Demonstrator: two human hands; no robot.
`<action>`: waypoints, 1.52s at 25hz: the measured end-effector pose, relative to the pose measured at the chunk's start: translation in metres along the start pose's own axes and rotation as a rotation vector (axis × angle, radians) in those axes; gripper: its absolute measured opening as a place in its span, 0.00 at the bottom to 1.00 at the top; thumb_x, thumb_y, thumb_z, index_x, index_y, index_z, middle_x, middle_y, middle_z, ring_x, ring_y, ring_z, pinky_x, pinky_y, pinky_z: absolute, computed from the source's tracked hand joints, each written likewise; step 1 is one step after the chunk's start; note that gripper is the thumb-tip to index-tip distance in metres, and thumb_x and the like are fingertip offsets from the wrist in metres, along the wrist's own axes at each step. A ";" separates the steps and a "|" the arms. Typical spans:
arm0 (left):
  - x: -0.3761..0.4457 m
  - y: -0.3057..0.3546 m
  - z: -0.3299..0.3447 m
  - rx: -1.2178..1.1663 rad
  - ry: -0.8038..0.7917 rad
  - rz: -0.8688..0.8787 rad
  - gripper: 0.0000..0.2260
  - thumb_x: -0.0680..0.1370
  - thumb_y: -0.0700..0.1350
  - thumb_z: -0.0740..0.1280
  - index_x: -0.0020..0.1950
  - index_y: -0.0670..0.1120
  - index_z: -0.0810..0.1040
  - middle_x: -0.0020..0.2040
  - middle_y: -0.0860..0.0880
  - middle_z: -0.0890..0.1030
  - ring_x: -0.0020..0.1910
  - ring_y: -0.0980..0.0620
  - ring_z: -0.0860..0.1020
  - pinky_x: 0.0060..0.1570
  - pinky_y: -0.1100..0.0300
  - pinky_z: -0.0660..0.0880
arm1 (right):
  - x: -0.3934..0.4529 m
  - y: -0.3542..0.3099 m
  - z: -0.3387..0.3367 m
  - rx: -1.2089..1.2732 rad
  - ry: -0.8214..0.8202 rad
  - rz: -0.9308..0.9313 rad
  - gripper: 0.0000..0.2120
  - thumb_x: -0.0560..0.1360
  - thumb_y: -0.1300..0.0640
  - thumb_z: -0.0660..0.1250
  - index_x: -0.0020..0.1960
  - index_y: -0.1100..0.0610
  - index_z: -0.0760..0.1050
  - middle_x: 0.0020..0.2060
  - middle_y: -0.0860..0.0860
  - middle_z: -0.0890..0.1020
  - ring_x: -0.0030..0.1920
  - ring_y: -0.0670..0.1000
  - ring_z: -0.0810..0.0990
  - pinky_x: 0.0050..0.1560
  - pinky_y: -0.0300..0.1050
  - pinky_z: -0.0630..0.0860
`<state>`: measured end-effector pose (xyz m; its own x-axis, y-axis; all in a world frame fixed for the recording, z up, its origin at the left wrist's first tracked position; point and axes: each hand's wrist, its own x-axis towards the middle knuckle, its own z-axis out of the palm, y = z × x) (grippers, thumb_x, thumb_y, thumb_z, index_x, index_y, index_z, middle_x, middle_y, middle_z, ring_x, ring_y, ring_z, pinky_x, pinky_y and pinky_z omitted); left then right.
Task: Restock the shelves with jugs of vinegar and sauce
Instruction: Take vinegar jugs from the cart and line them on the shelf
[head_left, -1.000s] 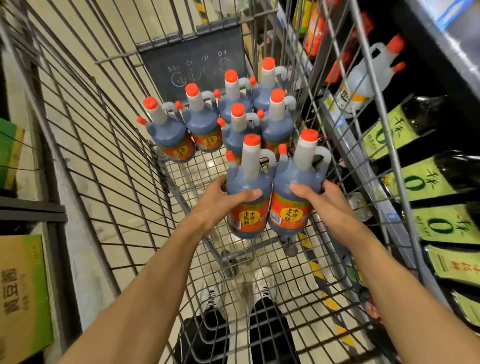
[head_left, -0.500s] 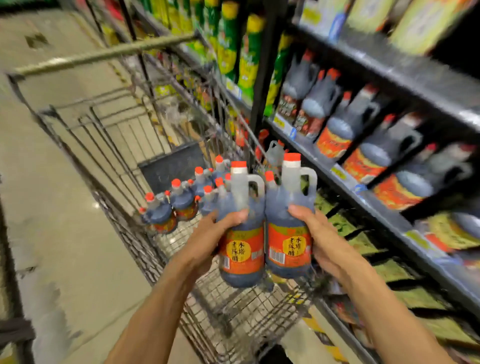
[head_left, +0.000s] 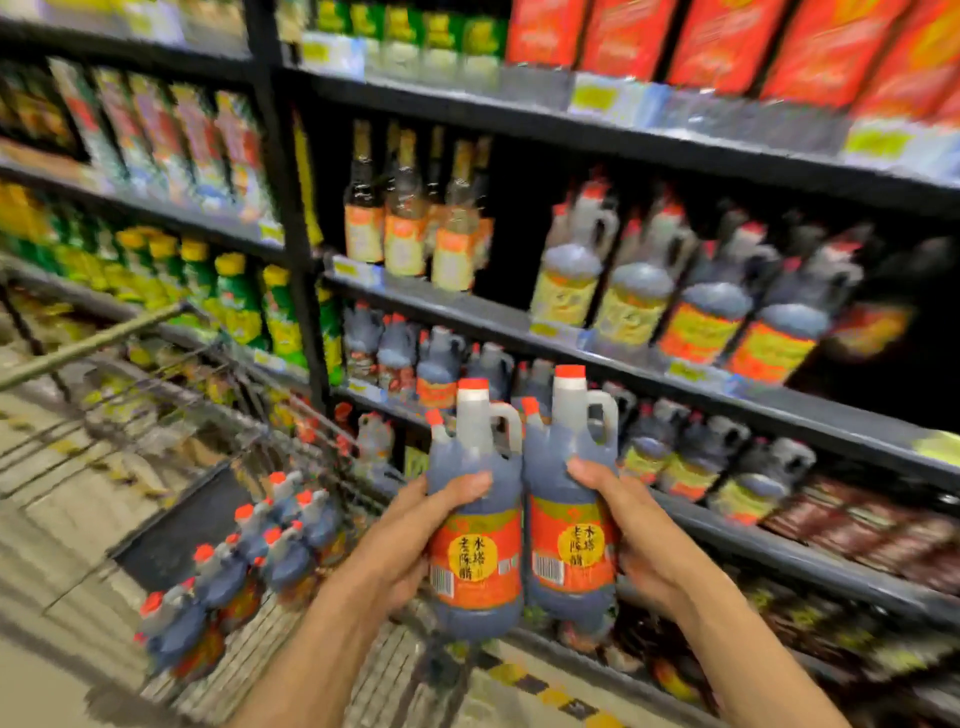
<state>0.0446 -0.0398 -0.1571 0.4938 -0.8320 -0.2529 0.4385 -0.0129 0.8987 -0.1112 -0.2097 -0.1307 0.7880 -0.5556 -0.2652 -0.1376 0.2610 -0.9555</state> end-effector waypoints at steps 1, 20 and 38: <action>0.004 0.003 0.018 0.023 -0.046 -0.002 0.27 0.68 0.49 0.81 0.65 0.42 0.82 0.57 0.40 0.86 0.54 0.41 0.86 0.46 0.53 0.83 | -0.014 -0.008 -0.014 0.006 0.035 -0.018 0.34 0.64 0.41 0.79 0.67 0.51 0.80 0.58 0.57 0.87 0.56 0.60 0.87 0.47 0.51 0.85; 0.174 -0.006 0.407 0.219 -0.383 -0.105 0.34 0.59 0.56 0.82 0.62 0.44 0.83 0.55 0.40 0.87 0.52 0.41 0.87 0.44 0.52 0.84 | -0.099 -0.114 -0.377 0.044 0.382 -0.126 0.18 0.71 0.37 0.76 0.56 0.45 0.86 0.54 0.56 0.88 0.52 0.58 0.88 0.43 0.47 0.85; 0.275 0.045 0.481 0.265 -0.273 0.064 0.36 0.59 0.59 0.82 0.60 0.39 0.82 0.49 0.40 0.88 0.47 0.42 0.88 0.46 0.50 0.83 | -0.005 -0.198 -0.469 -0.064 0.382 -0.184 0.26 0.57 0.31 0.81 0.47 0.47 0.88 0.49 0.56 0.89 0.48 0.56 0.89 0.40 0.46 0.84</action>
<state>-0.1610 -0.5366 -0.0133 0.2804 -0.9523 -0.1204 0.1863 -0.0690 0.9801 -0.3697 -0.6287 -0.0004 0.5258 -0.8439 -0.1067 -0.0616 0.0873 -0.9943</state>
